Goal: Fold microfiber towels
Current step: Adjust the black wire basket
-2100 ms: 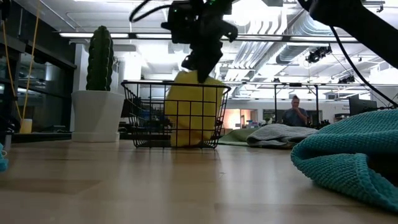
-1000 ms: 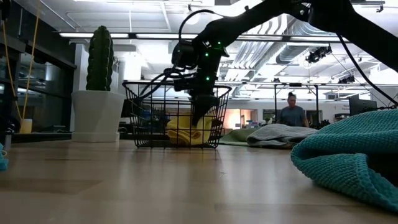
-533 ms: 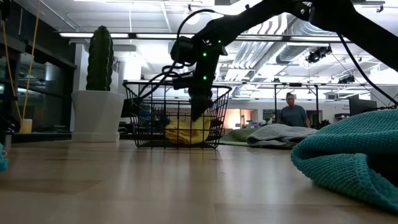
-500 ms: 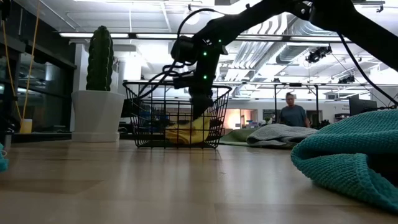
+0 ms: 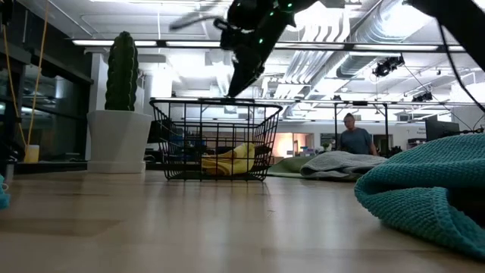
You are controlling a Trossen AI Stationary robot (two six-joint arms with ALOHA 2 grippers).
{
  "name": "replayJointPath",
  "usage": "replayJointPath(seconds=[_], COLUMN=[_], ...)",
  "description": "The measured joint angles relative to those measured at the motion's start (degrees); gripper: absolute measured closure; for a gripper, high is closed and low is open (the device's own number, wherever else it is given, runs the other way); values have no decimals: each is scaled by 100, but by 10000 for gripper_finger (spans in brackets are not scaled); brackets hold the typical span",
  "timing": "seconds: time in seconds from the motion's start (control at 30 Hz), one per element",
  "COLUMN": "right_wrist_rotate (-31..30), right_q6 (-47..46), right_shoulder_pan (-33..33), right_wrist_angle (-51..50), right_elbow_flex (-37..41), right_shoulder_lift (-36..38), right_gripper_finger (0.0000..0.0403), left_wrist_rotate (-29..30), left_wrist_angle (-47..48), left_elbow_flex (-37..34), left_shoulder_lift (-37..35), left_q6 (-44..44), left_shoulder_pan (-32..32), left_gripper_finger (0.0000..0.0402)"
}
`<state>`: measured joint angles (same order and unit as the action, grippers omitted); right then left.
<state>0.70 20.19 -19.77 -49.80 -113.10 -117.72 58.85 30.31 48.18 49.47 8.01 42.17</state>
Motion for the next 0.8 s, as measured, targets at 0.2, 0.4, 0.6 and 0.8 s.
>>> replayJointPath(seconds=[0.2,0.4,0.6,0.8], right_wrist_rotate=[100,-384,-1608,-1984], right_q6=[-176,-521,-724,-1222], right_shoulder_pan=[540,1195,1948,2235], right_wrist_angle=[1531,4260,7212,8507], right_elbow_flex=[1955,4570,6600,7513], right_shoulder_lift=[969,2363,3574,4149], right_gripper_finger=[236,255,265,265], left_wrist_rotate=[-186,-163,-81,235], left_wrist_angle=[41,32,-15,-935], left_elbow_flex=[0,0,0,-495], left_shoulder_lift=[2,0,0,-4], left_q6=[37,-7,-33,-753], left_shoulder_pan=[0,0,-48,-341], left_gripper_finger=[401,401,401,402])
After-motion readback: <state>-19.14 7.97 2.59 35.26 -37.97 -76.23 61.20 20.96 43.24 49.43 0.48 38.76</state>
